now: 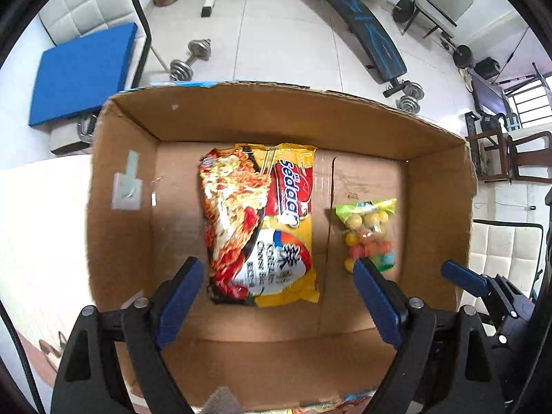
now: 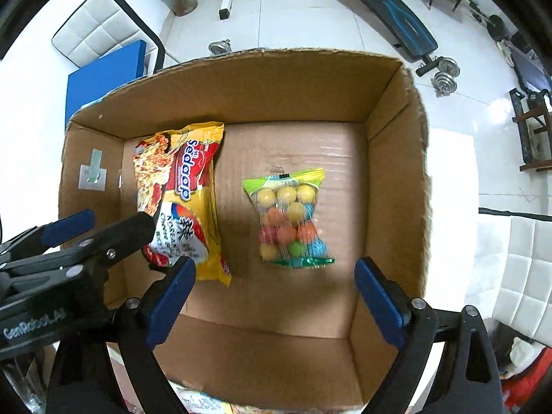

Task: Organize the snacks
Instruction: 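Carry both packs into the cardboard box and open both tools, then move both tools back over the remaining snacks on the table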

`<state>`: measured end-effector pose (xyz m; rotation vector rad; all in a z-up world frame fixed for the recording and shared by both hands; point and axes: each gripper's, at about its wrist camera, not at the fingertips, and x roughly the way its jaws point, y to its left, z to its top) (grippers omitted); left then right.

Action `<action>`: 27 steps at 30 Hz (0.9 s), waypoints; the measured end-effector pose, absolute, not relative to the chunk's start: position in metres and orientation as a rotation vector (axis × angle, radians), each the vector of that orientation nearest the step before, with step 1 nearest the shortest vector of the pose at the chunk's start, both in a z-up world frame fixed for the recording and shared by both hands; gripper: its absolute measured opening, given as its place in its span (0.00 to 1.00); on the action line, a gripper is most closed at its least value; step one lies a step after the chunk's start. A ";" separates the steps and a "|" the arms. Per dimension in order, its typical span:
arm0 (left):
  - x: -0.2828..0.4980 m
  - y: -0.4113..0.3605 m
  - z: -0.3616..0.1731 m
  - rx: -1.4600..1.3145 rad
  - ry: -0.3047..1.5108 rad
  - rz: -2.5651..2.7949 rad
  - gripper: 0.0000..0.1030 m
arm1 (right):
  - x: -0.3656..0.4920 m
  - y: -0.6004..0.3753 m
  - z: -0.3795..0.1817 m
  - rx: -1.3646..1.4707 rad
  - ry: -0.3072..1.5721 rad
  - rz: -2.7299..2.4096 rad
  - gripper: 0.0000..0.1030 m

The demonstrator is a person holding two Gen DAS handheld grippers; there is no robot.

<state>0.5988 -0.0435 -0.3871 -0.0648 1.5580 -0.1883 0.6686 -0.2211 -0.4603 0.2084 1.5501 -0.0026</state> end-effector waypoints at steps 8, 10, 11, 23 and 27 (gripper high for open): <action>0.569 -0.027 -0.351 -0.035 1.434 -0.149 0.86 | 0.628 -0.216 -0.430 0.208 1.473 -0.024 0.93; 0.557 -0.027 -0.341 -0.034 1.397 -0.134 0.86 | 0.614 -0.213 -0.418 0.190 1.440 -0.034 0.93; 0.551 -0.027 -0.336 -0.035 1.379 -0.132 0.86 | 0.609 -0.212 -0.414 0.185 1.426 -0.038 0.93; 0.468 -0.017 -0.293 -0.046 1.245 -0.100 0.86 | 0.524 -0.198 -0.357 0.129 1.265 -0.052 0.93; 0.442 -0.016 -0.281 -0.046 1.203 -0.095 0.86 | 0.497 -0.196 -0.343 0.136 1.232 -0.045 0.93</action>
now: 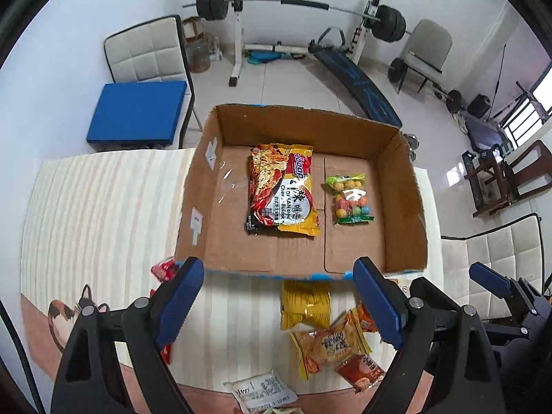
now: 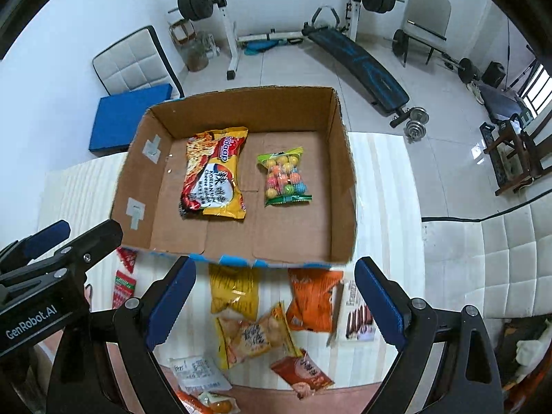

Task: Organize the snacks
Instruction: 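Move both tools back over the remaining snacks on the table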

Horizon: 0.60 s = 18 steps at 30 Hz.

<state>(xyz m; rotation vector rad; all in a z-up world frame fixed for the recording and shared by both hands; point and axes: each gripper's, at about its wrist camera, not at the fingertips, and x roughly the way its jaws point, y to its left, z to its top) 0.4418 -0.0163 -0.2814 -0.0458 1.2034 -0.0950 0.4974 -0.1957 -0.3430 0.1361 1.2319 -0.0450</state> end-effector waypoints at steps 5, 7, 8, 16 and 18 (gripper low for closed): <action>0.414 -0.017 -0.272 -0.038 1.177 -0.093 0.86 | 0.466 -0.192 -0.333 0.154 1.215 -0.027 0.93; 0.407 -0.018 -0.274 -0.032 1.185 -0.100 0.86 | 0.457 -0.194 -0.335 0.180 1.230 -0.012 0.93; 0.402 -0.017 -0.278 -0.028 1.196 -0.096 0.86 | 0.452 -0.196 -0.339 0.206 1.250 -0.004 0.93; 0.355 -0.007 -0.352 0.031 1.370 -0.104 0.86 | 0.413 -0.217 -0.427 0.414 1.485 -0.011 0.93; 0.341 -0.007 -0.383 0.085 1.445 -0.157 0.86 | 0.400 -0.218 -0.453 0.399 1.556 -0.018 0.93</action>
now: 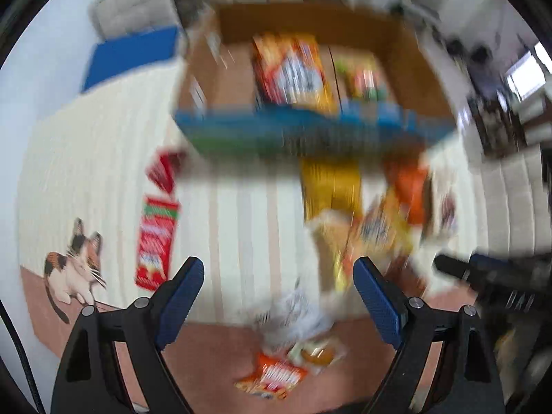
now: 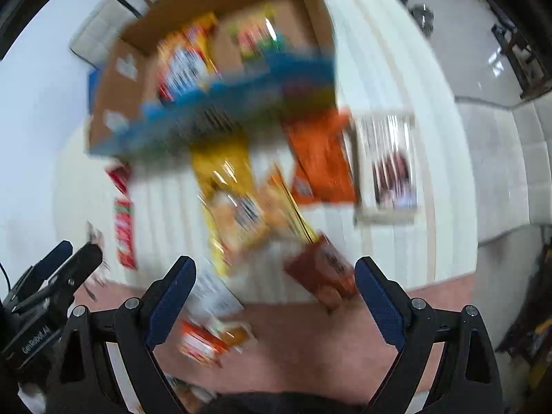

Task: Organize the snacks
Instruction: 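Move both tools back over the remaining snacks on the table, then grasp the white packet with the left tool while the right tool grasps the brown biscuit packet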

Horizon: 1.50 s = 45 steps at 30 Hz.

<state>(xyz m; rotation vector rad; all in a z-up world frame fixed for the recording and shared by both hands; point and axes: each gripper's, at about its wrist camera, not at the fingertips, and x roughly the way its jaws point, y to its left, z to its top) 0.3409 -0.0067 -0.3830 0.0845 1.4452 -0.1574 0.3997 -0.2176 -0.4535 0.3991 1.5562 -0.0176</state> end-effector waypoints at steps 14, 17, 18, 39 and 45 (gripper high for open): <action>0.263 -0.067 -0.515 0.720 1.627 -0.460 0.86 | 0.366 -0.221 -0.539 0.183 1.750 -0.024 0.93; 0.262 -0.073 -0.524 0.724 1.640 -0.467 0.86 | 0.365 -0.213 -0.551 0.108 1.776 0.002 0.93; 0.262 -0.075 -0.526 0.713 1.644 -0.464 0.84 | 0.365 -0.210 -0.555 0.076 1.781 0.011 0.93; 0.258 0.027 -0.545 -0.026 1.838 -0.097 0.75 | 0.331 -0.211 -0.601 0.385 1.884 -0.016 0.77; 0.258 0.011 -0.542 0.008 1.798 -0.045 0.75 | 0.339 -0.215 -0.599 0.325 1.855 -0.029 0.78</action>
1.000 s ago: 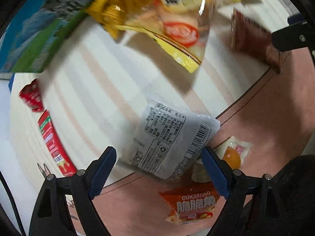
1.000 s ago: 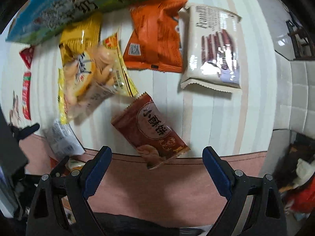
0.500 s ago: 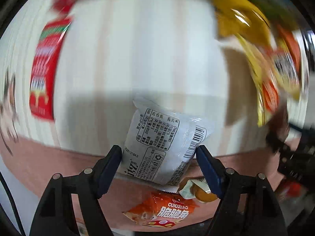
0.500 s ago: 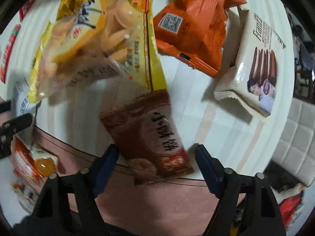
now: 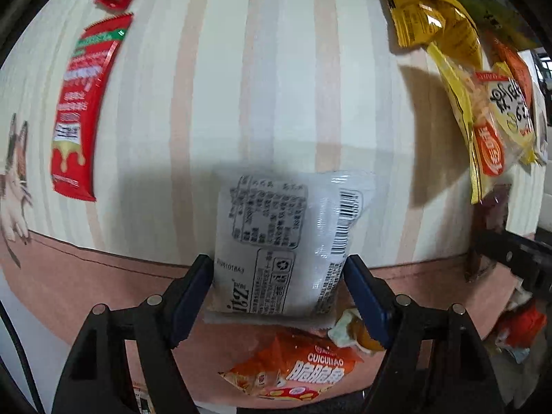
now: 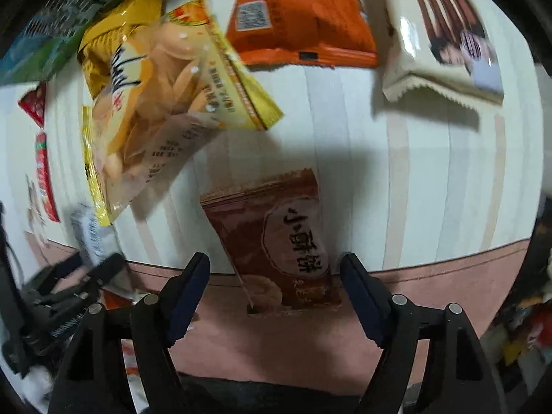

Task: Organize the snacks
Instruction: 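Grasp the white packet with the left tool while the right tool grasps the brown biscuit packet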

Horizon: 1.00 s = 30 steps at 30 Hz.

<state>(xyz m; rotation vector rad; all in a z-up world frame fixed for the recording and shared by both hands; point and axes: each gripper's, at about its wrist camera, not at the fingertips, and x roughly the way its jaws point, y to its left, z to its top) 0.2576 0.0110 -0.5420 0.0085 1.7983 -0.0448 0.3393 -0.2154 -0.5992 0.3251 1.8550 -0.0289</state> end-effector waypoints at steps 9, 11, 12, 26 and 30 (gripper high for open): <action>0.259 0.008 -0.539 -0.056 1.799 0.047 0.71 | 0.316 -0.201 -0.600 0.457 1.836 -0.106 0.59; 0.259 0.013 -0.539 -0.052 1.805 0.038 0.71 | 0.313 -0.212 -0.601 0.457 1.853 -0.094 0.63; 0.266 0.016 -0.540 -0.046 1.803 0.034 0.71 | 0.313 -0.211 -0.602 0.443 1.865 -0.090 0.67; 0.289 0.013 -0.539 -0.025 1.766 0.015 0.69 | 0.314 -0.131 -0.608 0.156 1.797 -0.168 0.63; 0.284 0.009 -0.533 -0.017 1.748 0.014 0.69 | 0.306 -0.121 -0.600 0.147 1.778 -0.164 0.58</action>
